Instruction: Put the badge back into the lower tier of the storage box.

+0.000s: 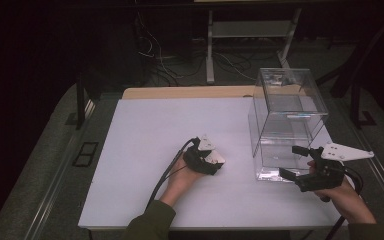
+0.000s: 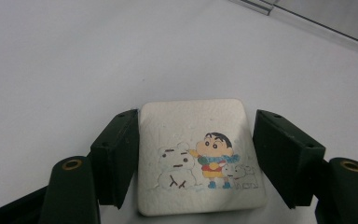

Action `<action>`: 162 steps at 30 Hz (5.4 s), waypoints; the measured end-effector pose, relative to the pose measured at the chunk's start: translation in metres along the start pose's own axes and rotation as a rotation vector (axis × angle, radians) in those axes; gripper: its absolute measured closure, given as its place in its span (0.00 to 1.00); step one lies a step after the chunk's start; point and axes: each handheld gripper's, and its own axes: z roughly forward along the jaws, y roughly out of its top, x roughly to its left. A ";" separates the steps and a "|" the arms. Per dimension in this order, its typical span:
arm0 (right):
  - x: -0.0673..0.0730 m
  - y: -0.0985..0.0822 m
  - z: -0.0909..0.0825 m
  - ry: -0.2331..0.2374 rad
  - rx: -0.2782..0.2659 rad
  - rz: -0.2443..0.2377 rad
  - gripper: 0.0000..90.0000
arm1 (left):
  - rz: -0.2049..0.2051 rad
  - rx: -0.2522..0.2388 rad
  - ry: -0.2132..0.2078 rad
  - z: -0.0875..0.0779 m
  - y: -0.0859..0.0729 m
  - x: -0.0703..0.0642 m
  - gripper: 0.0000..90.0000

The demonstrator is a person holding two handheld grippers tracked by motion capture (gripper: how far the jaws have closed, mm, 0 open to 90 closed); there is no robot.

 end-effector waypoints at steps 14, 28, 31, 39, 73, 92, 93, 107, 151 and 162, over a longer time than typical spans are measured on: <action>0.000 0.000 0.000 -0.001 -0.001 0.001 0.04 | -0.010 -0.002 -0.001 0.000 0.001 0.000 0.36; 0.000 0.000 0.000 0.000 -0.004 0.005 0.04 | 0.008 -0.033 -0.045 -0.005 0.002 0.002 0.36; 0.000 0.000 0.000 0.000 -0.004 0.005 0.04 | 0.016 -0.039 -0.054 -0.007 0.003 0.002 0.36; -0.001 0.000 0.000 0.004 -0.005 0.007 0.04 | 0.016 -0.067 -0.092 -0.017 0.005 0.001 0.36; -0.003 0.000 -0.003 0.021 -0.018 0.020 0.04 | 0.021 -0.163 -0.198 -0.054 0.023 -0.003 0.36; -0.002 -0.001 -0.002 0.013 -0.029 0.011 0.04 | 0.042 -0.207 -0.258 -0.065 0.037 -0.012 0.36; -0.002 -0.001 -0.002 0.013 -0.029 0.011 0.04 | 0.041 -0.209 -0.260 -0.065 0.038 -0.012 0.36; -0.002 -0.001 -0.002 0.010 -0.031 0.017 0.04 | 0.047 -0.239 -0.290 -0.064 0.051 -0.014 0.36; -0.003 -0.002 -0.003 0.021 -0.043 0.025 0.04 | 0.133 -0.262 -0.370 -0.032 0.113 -0.037 0.36; -0.003 -0.002 -0.003 0.025 -0.042 0.032 0.04 | 0.143 -0.263 -0.391 -0.017 0.124 -0.047 0.36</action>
